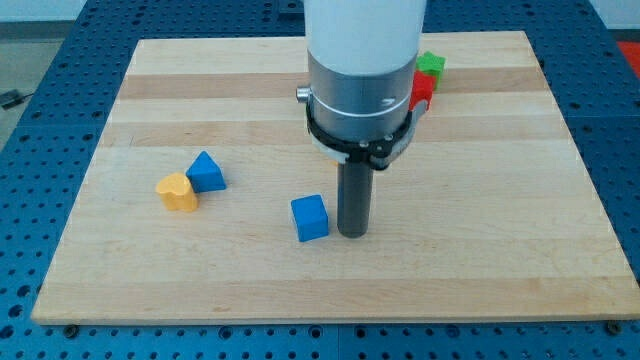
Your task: Push the yellow hexagon into the blue blocks
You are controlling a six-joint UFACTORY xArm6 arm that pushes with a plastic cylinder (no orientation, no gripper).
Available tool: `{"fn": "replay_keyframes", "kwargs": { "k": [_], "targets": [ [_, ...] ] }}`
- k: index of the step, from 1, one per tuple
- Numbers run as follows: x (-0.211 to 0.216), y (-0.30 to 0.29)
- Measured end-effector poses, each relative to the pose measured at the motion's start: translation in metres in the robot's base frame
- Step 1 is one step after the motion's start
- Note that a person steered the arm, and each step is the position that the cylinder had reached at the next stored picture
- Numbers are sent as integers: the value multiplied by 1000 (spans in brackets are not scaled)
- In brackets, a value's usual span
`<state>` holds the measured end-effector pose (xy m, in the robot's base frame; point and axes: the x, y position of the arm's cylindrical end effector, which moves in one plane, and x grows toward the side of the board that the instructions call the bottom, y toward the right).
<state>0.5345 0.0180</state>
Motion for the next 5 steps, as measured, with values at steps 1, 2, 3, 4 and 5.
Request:
{"fn": "replay_keyframes", "kwargs": {
  "k": [1,2,3,4,5],
  "targets": [
    [-7,-36],
    [-25,-86],
    [-34,-114],
    [-34,-116],
    [-34,-59]
  ]
}}
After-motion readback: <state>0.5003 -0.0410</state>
